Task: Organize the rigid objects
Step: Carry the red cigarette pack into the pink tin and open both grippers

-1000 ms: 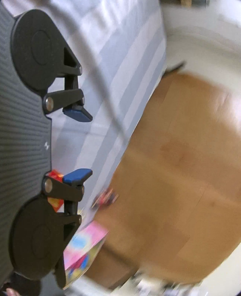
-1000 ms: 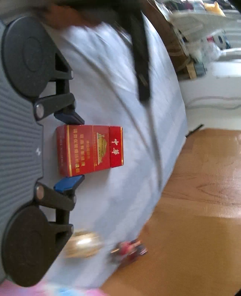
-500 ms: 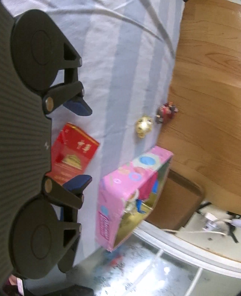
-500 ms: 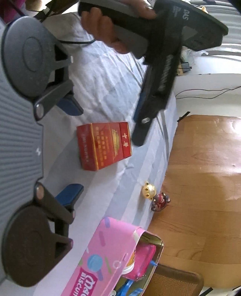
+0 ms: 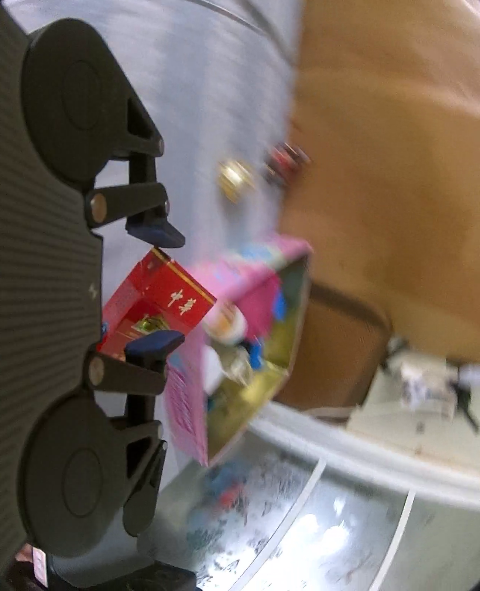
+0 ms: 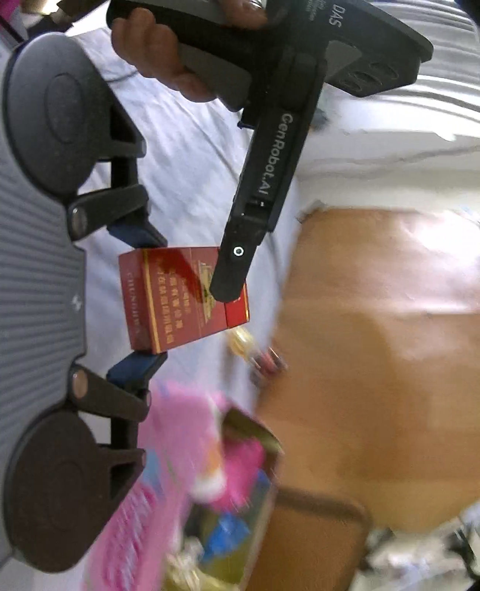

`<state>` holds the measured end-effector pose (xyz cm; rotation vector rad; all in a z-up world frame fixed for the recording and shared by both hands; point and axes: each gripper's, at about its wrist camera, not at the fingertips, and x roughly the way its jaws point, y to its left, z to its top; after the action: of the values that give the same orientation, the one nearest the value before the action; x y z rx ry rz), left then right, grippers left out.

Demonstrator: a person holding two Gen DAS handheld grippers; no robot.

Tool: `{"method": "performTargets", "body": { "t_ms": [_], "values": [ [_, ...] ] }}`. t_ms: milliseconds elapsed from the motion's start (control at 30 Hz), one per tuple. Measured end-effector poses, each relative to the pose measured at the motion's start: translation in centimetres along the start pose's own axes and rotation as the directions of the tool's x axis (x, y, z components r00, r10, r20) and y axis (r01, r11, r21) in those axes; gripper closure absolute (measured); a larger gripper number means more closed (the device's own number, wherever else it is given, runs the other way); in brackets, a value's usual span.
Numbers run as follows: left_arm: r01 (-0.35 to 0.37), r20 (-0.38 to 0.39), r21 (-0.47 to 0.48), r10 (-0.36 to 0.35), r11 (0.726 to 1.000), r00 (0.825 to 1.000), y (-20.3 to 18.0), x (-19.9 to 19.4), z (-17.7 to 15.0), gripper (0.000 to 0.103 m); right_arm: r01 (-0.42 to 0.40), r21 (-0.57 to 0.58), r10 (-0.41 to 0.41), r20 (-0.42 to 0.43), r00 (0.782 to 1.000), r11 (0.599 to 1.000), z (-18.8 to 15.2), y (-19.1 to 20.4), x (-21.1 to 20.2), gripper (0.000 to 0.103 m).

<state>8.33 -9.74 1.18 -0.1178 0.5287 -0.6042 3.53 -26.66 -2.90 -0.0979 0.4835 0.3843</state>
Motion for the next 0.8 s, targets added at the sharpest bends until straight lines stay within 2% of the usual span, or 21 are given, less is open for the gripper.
{"method": "performTargets", "body": {
  "t_ms": [167, 267, 333, 400, 433, 467, 533, 633, 700, 800],
  "values": [
    [0.056, -0.009, 0.084, -0.056, 0.995, 0.998, -4.2, 6.0, 4.1, 0.052, 0.129, 0.031, -0.131, 0.06, 0.99, 0.991, 1.4, -6.1, -2.0, 0.044],
    [0.052, -0.024, 0.101, -0.05, 0.993, 0.998, -5.5, 9.5, 5.1, 0.051, 0.139, 0.072, -0.142, 0.033, 0.989, 0.988, 2.3, -10.5, -1.5, 0.044],
    [0.055, -0.053, 0.074, -0.051, 0.996, 0.997, -5.7, 11.7, 5.5, 0.052, 0.137, 0.094, -0.137, 0.003, 0.991, 0.986, 2.6, -13.0, -0.7, 0.044],
    [0.07, -0.103, 0.047, -0.065, 0.996, 0.993, -5.8, 13.5, 5.4, 0.05, 0.193, 0.095, -0.192, -0.022, 0.981, 0.977, 2.9, -15.0, 0.3, 0.044],
    [0.046, -0.116, 0.052, -0.04, 0.998, 0.992, -6.0, 14.3, 5.1, 0.049, 0.239, 0.093, -0.237, -0.031, 0.971, 0.967, 3.0, -16.2, 0.9, 0.046],
    [0.02, -0.121, 0.068, -0.012, 0.998, 0.993, -6.3, 14.8, 4.9, 0.049, 0.283, 0.103, -0.28, -0.037, 0.959, 0.954, 2.9, -17.1, 1.3, 0.041],
    [-0.004, -0.126, 0.084, 0.015, 0.996, 0.992, -6.4, 15.2, 4.3, 0.049, 0.341, 0.145, -0.338, -0.045, 0.94, 0.929, 2.6, -18.9, 1.7, 0.039],
    [-0.027, -0.131, 0.106, 0.041, 0.994, 0.99, -6.2, 14.9, 3.7, 0.049, 0.341, 0.213, -0.343, -0.03, 0.939, 0.916, 1.4, -19.8, 0.5, 0.04],
    [-0.066, -0.141, 0.136, 0.085, 0.989, 0.986, -6.5, 14.8, 3.5, 0.049, 0.338, 0.227, -0.341, -0.027, 0.94, 0.913, 0.7, -19.6, -0.3, 0.04],
    [-0.094, -0.141, 0.148, 0.115, 0.984, 0.983, -6.7, 13.7, 3.3, 0.048, 0.336, 0.252, -0.342, -0.023, 0.939, 0.907, 0.0, -19.4, -1.2, 0.04]
  ]
}}
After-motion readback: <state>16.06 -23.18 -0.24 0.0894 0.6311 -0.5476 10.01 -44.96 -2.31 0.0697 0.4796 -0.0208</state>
